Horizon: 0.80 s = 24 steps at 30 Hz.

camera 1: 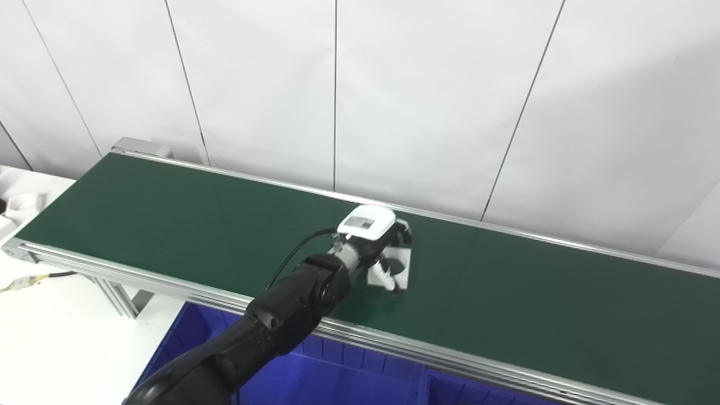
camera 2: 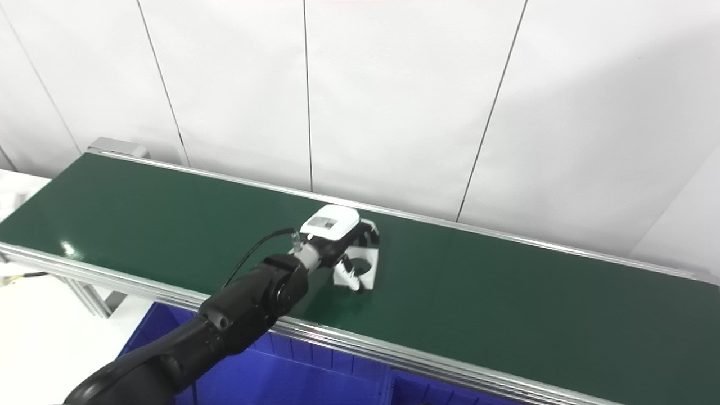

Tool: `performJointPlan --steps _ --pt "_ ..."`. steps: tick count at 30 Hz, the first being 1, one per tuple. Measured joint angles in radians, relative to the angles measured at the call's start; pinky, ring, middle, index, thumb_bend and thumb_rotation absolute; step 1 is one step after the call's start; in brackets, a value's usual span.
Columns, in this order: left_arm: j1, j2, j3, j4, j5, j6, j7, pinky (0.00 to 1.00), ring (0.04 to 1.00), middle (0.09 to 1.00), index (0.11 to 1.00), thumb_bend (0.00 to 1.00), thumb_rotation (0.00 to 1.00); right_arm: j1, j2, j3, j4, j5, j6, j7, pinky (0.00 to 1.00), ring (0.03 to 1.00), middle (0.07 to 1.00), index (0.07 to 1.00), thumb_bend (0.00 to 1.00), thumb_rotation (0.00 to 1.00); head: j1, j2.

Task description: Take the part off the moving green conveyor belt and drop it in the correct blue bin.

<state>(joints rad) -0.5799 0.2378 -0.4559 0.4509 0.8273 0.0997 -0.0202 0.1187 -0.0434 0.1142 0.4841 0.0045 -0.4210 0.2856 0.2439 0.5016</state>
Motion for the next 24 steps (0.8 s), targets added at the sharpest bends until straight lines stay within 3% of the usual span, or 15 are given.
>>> performJointPlan --steps 4,6,9,10,11,12,13,14,16,18,24 --pt "0.033 0.020 0.009 -0.207 0.004 0.035 -0.059 0.44 0.464 0.617 0.675 0.49 0.00 0.000 0.000 0.005 -0.001 -0.001 0.000 -0.007 0.71 0.784 0.908 0.818 0.96 0.35 0.011 0.009" --pt "0.057 0.031 0.022 -0.319 0.005 0.051 -0.091 0.42 0.434 0.545 0.659 0.50 0.00 0.000 0.000 0.005 -0.001 0.000 0.000 -0.008 0.72 0.791 0.911 0.827 0.96 0.35 0.015 0.031" --pt "0.103 0.049 0.048 -0.489 0.011 0.075 -0.155 0.43 0.435 0.539 0.658 0.50 0.00 -0.002 0.001 0.005 -0.001 0.001 0.000 -0.007 0.73 0.796 0.910 0.833 0.95 0.34 0.017 0.040" --pt "0.118 0.056 0.057 -0.538 0.012 0.084 -0.174 0.44 0.434 0.540 0.656 0.50 0.00 -0.003 0.001 0.005 -0.001 0.002 0.000 -0.007 0.73 0.798 0.912 0.835 0.94 0.34 0.017 0.069" --pt "0.130 0.061 0.064 -0.577 0.013 0.096 -0.190 0.44 0.434 0.541 0.654 0.50 0.00 -0.004 0.001 0.004 -0.001 0.002 0.000 -0.007 0.73 0.800 0.913 0.836 0.94 0.34 0.018 0.069" --pt "0.143 0.063 0.073 -0.614 0.015 0.106 -0.207 0.43 0.433 0.544 0.656 0.50 0.00 -0.005 0.001 0.004 -0.001 0.003 0.000 -0.007 0.74 0.801 0.915 0.839 0.93 0.34 0.020 0.106" --pt "0.155 0.063 0.083 -0.638 0.017 0.110 -0.216 0.42 0.431 0.545 0.656 0.50 0.00 -0.006 0.001 0.004 -0.001 0.003 0.000 -0.006 0.74 0.802 0.916 0.842 0.93 0.34 0.020 0.106" --pt "0.169 0.064 0.092 -0.661 0.019 0.114 -0.228 0.40 0.428 0.543 0.653 0.50 0.00 -0.007 0.002 0.003 -0.002 0.004 0.000 -0.006 0.75 0.806 0.915 0.847 0.92 0.34 0.018 0.141" --pt "0.200 0.066 0.104 -0.704 0.026 0.124 -0.254 0.40 0.429 0.543 0.651 0.50 0.00 -0.009 0.002 0.003 -0.007 0.005 0.000 -0.003 0.75 0.807 0.912 0.848 0.92 0.35 0.018 0.147" --pt "0.232 0.068 0.116 -0.759 0.026 0.140 -0.295 0.40 0.429 0.547 0.646 0.50 0.00 -0.009 0.000 0.002 -0.026 0.005 0.000 -0.001 0.74 0.805 0.904 0.845 0.92 0.36 0.020 0.218" --pt "0.324 0.071 0.138 -0.871 0.036 0.144 -0.359 0.39 0.426 0.542 0.640 0.50 0.00 -0.019 -0.008 -0.008 -0.080 0.023 0.000 0.012 0.72 0.793 0.879 0.822 0.94 0.33 0.021 0.278"
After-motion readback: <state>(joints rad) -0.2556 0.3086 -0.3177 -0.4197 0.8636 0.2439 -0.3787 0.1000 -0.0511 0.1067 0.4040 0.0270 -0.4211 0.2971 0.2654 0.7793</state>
